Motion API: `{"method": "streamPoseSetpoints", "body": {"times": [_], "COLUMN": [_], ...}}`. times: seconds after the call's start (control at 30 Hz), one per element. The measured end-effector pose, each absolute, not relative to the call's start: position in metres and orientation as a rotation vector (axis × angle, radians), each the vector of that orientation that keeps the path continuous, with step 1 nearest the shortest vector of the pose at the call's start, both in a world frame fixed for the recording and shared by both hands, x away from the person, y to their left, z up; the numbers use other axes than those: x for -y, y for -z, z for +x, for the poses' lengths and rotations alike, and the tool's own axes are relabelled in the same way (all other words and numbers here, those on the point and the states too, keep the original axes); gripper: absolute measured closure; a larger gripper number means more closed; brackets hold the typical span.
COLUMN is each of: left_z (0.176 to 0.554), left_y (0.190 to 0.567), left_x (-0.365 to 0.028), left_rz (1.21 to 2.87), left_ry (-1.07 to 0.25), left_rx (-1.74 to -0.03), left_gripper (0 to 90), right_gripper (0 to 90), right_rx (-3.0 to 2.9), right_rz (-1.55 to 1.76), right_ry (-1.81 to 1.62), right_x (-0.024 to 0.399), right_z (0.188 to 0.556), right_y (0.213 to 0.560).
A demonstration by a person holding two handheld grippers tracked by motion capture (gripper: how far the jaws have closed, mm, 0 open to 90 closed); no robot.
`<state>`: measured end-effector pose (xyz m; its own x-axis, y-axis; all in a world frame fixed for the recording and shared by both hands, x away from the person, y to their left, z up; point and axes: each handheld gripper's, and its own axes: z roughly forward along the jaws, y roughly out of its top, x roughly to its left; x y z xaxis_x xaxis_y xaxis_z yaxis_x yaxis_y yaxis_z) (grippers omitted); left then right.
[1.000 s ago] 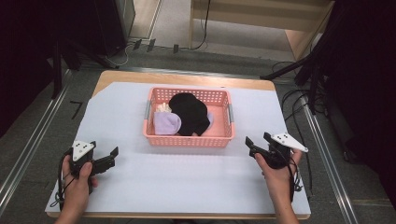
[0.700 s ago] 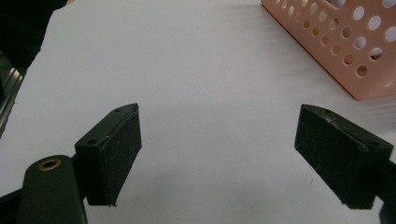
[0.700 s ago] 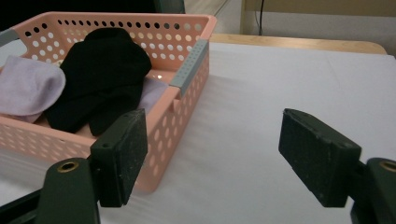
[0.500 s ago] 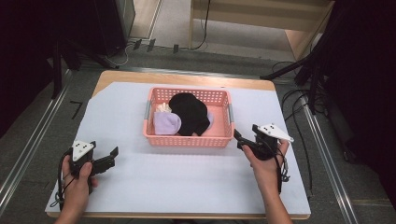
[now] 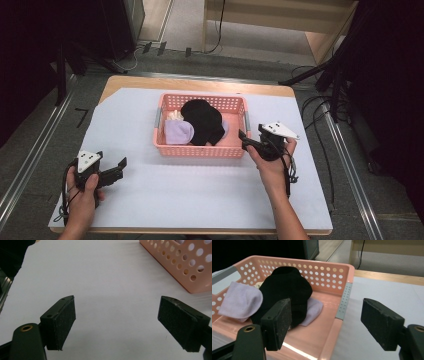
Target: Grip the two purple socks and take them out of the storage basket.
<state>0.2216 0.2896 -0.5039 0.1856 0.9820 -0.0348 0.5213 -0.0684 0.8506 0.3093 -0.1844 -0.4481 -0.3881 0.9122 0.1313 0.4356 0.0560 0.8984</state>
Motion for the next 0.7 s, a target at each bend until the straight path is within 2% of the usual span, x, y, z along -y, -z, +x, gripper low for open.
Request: {"method": "streamPoseSetpoints", "body": {"times": [0.4, 0.7], "left_z": [0.222, 0.222], "left_y": [0.504, 0.504], "left_x": [-0.29, -0.29], "left_rz": [1.697, 1.696], "left_ry": [-0.76, -0.762], "left_rx": [-1.432, -1.434], "left_gripper": [15.3, 15.3], "right_gripper": [25.3, 34.7], "right_rx": [-1.883, -1.922], "right_rz": [1.325, 1.301], "right_ry": [-1.303, -1.344], "right_x": [0.163, 0.137], "right_z": [0.325, 0.337], "right_y": [0.444, 0.442]}}
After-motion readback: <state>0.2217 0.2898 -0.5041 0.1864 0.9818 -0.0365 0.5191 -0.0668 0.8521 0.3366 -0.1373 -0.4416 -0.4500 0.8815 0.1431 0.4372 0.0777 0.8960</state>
